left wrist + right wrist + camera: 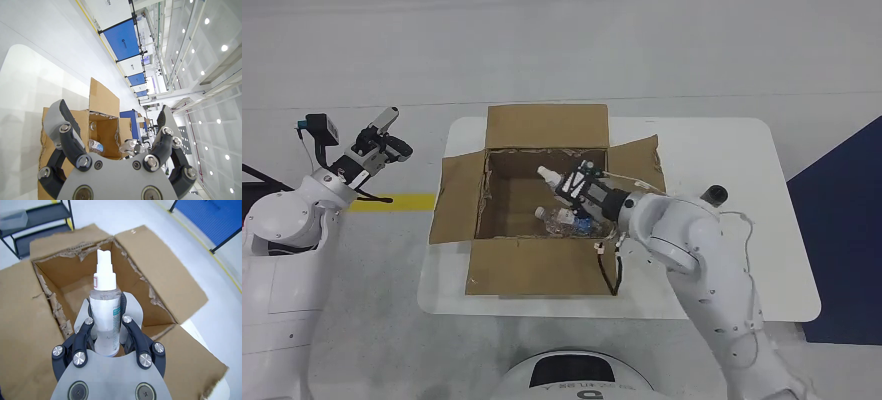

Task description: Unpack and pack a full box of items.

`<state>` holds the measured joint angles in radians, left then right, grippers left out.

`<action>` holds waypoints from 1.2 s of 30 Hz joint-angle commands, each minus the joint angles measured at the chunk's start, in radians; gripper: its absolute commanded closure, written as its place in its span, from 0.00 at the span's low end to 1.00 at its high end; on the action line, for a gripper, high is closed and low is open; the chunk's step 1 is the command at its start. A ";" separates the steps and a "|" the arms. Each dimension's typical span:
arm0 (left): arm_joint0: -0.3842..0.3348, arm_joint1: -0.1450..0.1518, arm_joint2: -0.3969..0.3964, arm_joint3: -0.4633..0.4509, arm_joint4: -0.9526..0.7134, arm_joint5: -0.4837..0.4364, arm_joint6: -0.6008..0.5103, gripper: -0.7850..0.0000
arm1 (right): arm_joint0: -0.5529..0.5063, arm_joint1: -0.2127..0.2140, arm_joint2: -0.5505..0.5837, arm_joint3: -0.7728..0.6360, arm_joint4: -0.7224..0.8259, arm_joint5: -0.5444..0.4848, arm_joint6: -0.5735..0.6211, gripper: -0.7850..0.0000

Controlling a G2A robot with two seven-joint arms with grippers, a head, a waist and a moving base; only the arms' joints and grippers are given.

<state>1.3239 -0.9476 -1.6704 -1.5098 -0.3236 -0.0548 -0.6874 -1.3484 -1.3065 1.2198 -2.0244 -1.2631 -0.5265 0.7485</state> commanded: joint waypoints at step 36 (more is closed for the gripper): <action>0.000 0.000 0.000 0.000 0.000 0.000 0.000 0.00 | -0.264 0.079 0.863 0.369 0.625 0.207 -0.214 1.00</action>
<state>1.3239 -0.9476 -1.6704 -1.5098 -0.3236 -0.0548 -0.6874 -1.6216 -1.2307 2.0747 -1.6637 -0.6380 -0.3380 0.4902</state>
